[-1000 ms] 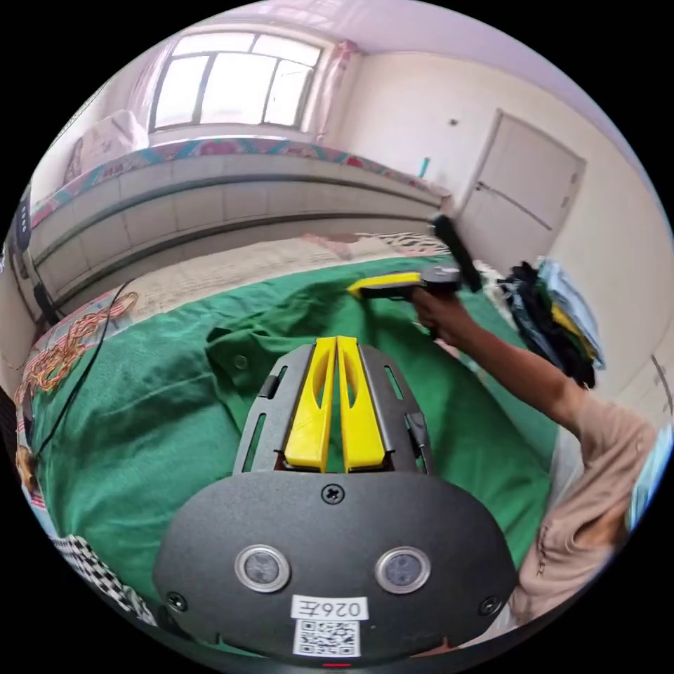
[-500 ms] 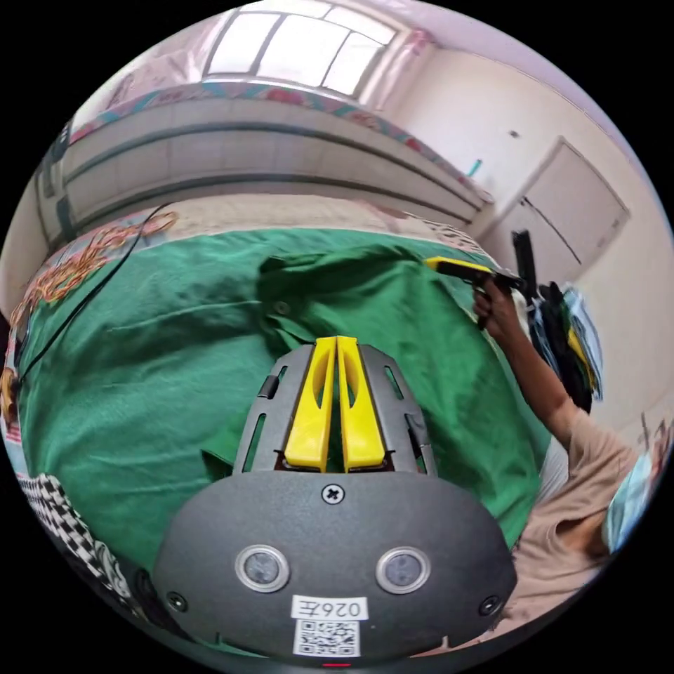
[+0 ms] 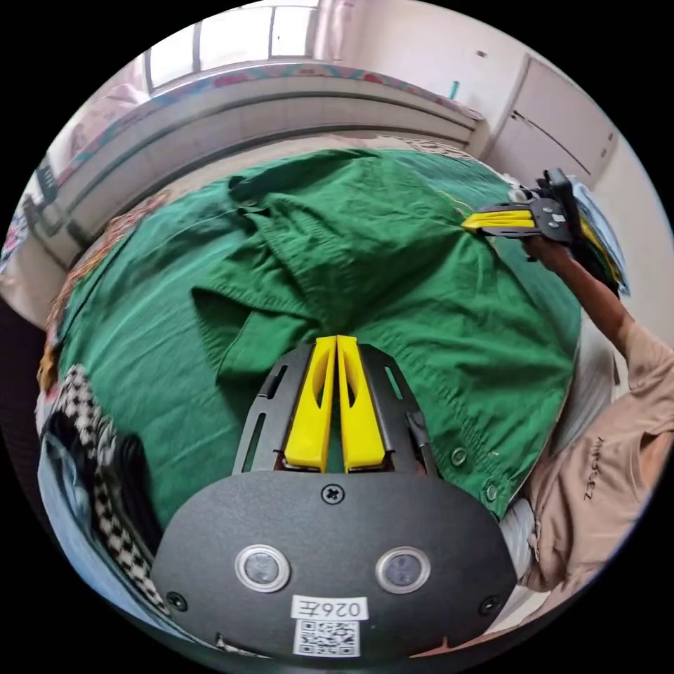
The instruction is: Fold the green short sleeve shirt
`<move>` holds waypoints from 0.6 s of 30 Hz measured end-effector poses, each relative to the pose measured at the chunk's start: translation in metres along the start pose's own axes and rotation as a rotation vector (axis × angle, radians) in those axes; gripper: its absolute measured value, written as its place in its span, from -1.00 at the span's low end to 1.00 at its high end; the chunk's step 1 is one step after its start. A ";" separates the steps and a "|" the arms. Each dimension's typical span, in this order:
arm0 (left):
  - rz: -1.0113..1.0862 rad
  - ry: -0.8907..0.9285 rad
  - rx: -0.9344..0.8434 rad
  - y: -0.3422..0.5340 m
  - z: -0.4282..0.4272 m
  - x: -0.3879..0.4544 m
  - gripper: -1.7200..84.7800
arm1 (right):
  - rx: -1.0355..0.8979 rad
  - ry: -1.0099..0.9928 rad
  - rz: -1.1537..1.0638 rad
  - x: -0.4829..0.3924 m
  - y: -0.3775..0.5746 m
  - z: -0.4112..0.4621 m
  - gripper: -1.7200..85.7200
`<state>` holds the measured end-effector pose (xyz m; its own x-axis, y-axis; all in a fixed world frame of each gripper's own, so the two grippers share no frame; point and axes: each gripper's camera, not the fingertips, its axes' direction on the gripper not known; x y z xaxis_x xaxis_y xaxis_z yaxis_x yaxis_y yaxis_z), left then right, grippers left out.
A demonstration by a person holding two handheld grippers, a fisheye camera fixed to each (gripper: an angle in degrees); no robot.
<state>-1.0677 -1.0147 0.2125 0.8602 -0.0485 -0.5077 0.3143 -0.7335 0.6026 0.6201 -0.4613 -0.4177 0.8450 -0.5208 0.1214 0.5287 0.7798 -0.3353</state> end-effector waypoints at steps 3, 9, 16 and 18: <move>-0.099 -0.152 0.035 0.003 -0.062 0.015 -0.98 | -0.030 -0.047 0.171 0.005 0.021 -0.046 -0.98; 0.125 -0.121 0.281 -0.031 -0.182 0.150 -0.98 | 0.102 -0.255 0.087 -0.103 0.104 -0.152 -0.98; 0.334 -0.603 -0.134 -0.097 -0.153 0.211 -0.98 | -0.168 0.075 -0.037 -0.187 0.198 -0.201 -0.98; 0.273 -0.698 -0.205 -0.121 -0.188 0.211 -0.98 | -0.047 0.191 0.029 -0.188 0.220 -0.250 -0.98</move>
<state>-0.8485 -0.8086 0.1485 0.4871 -0.6754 -0.5537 0.2540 -0.4970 0.8297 0.5576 -0.2784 -0.7478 0.8268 -0.5585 -0.0667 0.4966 0.7805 -0.3797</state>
